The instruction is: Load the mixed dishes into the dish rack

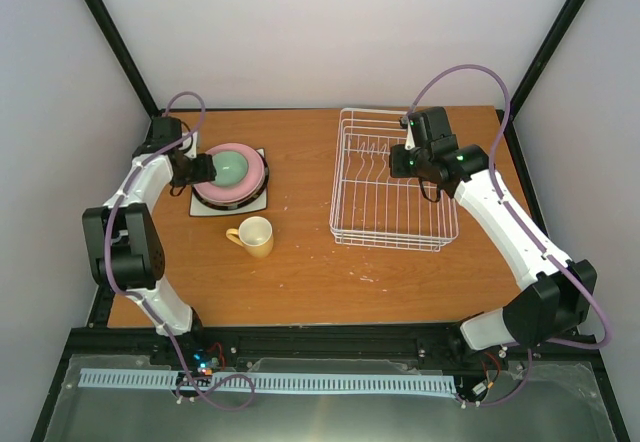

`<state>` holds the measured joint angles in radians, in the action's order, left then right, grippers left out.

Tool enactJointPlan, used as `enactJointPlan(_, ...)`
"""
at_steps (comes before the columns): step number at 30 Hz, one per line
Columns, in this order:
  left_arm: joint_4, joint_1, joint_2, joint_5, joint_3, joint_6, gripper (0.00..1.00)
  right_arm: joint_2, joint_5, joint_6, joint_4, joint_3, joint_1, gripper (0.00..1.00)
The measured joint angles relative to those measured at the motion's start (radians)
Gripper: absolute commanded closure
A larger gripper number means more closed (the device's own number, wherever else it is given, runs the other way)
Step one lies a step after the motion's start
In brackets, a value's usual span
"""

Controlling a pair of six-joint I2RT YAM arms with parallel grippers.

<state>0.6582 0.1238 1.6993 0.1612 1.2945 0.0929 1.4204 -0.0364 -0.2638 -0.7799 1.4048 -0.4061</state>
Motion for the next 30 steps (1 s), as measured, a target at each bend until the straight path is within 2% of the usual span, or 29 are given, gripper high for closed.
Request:
enactJointPlan(14,-0.031,0.000,0.119,0.031,0.070,-0.003,0.46,0.000,-0.021,0.002,-0.002,0.001,-0.001,0.77)
enactJointPlan(16,-0.032,0.000,0.132,0.035,0.070,-0.005,0.51,0.001,-0.023,0.002,-0.003,0.002,-0.001,0.77)
enactJointPlan(18,-0.034,0.000,0.140,0.042,0.070,-0.006,0.61,0.005,-0.024,0.002,-0.006,0.007,-0.001,0.77)
enactJointPlan(21,-0.037,0.000,0.154,0.053,0.071,-0.009,0.94,0.009,-0.024,0.004,-0.007,0.010,-0.002,0.77)
enactJointPlan(22,-0.037,0.000,0.159,0.056,0.072,-0.012,0.99,0.010,-0.026,0.004,-0.008,0.011,-0.003,0.78)
enactJointPlan(30,-0.024,0.001,0.179,0.105,0.113,-0.013,0.99,0.011,-0.037,0.005,-0.013,0.014,-0.013,0.78)
